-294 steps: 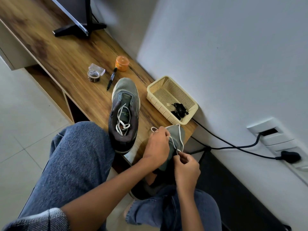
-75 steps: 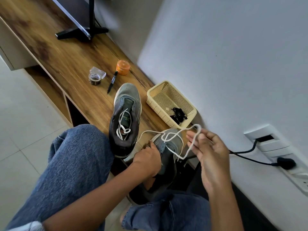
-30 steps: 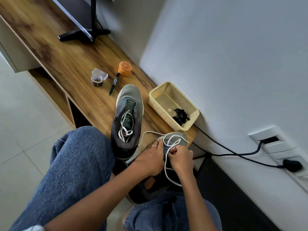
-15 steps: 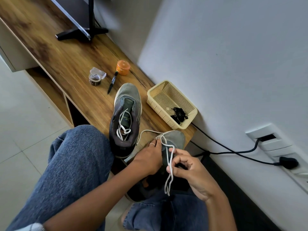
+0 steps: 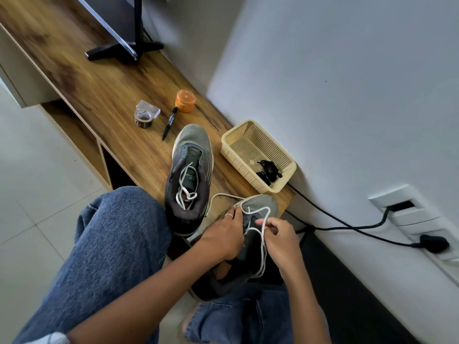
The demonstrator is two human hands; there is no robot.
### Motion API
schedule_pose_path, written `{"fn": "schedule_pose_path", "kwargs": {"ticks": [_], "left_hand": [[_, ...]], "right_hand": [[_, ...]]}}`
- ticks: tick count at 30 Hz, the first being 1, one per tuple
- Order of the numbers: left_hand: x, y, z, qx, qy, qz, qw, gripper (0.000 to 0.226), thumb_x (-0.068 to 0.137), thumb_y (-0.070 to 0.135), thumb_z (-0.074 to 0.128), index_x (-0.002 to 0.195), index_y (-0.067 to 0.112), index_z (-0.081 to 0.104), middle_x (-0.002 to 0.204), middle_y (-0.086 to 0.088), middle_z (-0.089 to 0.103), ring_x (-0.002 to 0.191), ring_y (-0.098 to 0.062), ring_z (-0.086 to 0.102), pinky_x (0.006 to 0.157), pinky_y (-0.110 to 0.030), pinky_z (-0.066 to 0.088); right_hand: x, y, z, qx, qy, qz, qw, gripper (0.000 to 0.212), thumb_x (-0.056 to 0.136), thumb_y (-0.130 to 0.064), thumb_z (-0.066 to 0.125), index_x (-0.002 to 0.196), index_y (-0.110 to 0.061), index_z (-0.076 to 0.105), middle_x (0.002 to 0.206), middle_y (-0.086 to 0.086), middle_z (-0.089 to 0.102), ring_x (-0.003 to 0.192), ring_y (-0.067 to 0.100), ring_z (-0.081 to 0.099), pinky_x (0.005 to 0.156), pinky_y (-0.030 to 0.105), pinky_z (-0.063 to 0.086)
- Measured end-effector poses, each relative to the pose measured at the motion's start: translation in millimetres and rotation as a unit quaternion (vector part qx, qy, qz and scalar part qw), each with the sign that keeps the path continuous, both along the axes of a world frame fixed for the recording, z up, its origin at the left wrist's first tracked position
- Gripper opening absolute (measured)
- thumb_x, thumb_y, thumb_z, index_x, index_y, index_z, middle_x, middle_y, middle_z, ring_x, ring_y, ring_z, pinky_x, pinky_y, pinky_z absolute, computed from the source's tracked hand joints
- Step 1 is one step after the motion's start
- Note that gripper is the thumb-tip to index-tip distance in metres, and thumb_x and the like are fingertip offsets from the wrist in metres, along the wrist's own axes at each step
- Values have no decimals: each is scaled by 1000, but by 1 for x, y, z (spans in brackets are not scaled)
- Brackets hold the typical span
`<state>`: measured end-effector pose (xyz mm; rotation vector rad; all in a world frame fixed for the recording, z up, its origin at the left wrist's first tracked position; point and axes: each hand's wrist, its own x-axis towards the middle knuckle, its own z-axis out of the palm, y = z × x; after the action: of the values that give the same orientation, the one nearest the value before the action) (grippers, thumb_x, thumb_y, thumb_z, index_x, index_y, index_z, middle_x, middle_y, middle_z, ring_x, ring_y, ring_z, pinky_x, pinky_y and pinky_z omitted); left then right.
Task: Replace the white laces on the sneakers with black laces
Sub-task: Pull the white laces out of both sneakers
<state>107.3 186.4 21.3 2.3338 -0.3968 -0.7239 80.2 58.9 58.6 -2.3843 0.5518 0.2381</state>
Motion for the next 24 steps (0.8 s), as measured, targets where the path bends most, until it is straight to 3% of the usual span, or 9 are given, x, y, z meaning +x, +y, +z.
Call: {"fn": "schedule_pose_path", "kwargs": {"ticks": [3, 6, 9, 12, 16, 18, 20, 22, 24], "left_hand": [[0, -1, -1, -2, 0, -2, 1000, 68, 100, 17, 41, 153, 5, 1, 161, -10, 8, 144, -28, 23, 113, -35, 25], [0, -1, -2, 6, 0, -1, 1000, 70, 100, 16, 42, 153, 5, -1, 161, -12, 6, 144, -28, 22, 112, -35, 26], [0, -2, -4, 15, -4, -1, 1000, 72, 99, 14, 43, 153, 4, -3, 161, -14, 6, 146, -28, 17, 114, -35, 24], [-1, -3, -4, 21, -9, -4, 1000, 73, 99, 13, 44, 152, 2, -5, 160, -16, 4, 147, -28, 13, 116, -34, 20], [-2, -4, -4, 21, -13, 7, 1000, 69, 100, 14, 40, 153, 3, -4, 160, -15, 6, 147, -27, 12, 115, -33, 19], [-2, -3, -2, 21, -14, 13, 1000, 69, 100, 14, 41, 153, 4, -3, 160, -14, 7, 147, -26, 14, 114, -32, 21], [-3, -3, -1, 19, -17, 13, 1000, 69, 100, 14, 41, 153, 4, -2, 160, -13, 7, 147, -25, 15, 114, -32, 22], [-3, -3, 1, 13, -15, 15, 1000, 66, 100, 13, 39, 153, 4, 0, 161, -12, 8, 146, -26, 18, 113, -33, 23], [-4, -4, 3, 8, -13, 19, 1000, 63, 100, 13, 38, 153, 5, 4, 160, -11, 12, 144, -27, 23, 111, -34, 27]], "right_hand": [[13, 1, -21, -82, -21, -11, 996, 10, 86, -23, 65, 82, -18, 72, 95, 7, 65, 83, 19, 62, 70, 33, 51], [21, 8, -35, -129, -34, -38, 990, 14, 81, -26, 68, 69, -20, 65, 87, 6, 65, 86, 26, 62, 74, 41, 54], [22, 18, -28, -167, -33, -30, 985, 19, 83, -13, 62, 66, -20, 58, 87, 1, 57, 93, 23, 49, 80, 38, 48], [20, 20, -25, -163, -22, -37, 986, 20, 85, -13, 61, 67, -21, 60, 87, 3, 61, 92, 19, 39, 80, 37, 45], [23, 18, -29, -130, 22, -27, 991, 39, 83, -13, 60, 45, -19, 53, 63, -1, 61, 91, 31, 53, 58, 18, 27], [22, 18, -25, -113, 38, -29, 992, 48, 81, -13, 60, 35, -16, 47, 46, -3, 51, 82, 33, 57, 61, 23, 30], [20, 17, -17, -96, 42, -32, 994, 47, 80, -10, 60, 35, -16, 45, 42, -4, 48, 62, 23, 56, 67, 27, 39], [17, 14, -10, -81, 41, -41, 995, 43, 78, -7, 59, 39, -18, 44, 42, -4, 45, 46, 13, 43, 55, 25, 38], [16, 10, -8, -64, 38, -51, 996, 38, 78, -7, 60, 44, -16, 47, 44, -4, 46, 45, 10, 42, 47, 22, 33]]}}
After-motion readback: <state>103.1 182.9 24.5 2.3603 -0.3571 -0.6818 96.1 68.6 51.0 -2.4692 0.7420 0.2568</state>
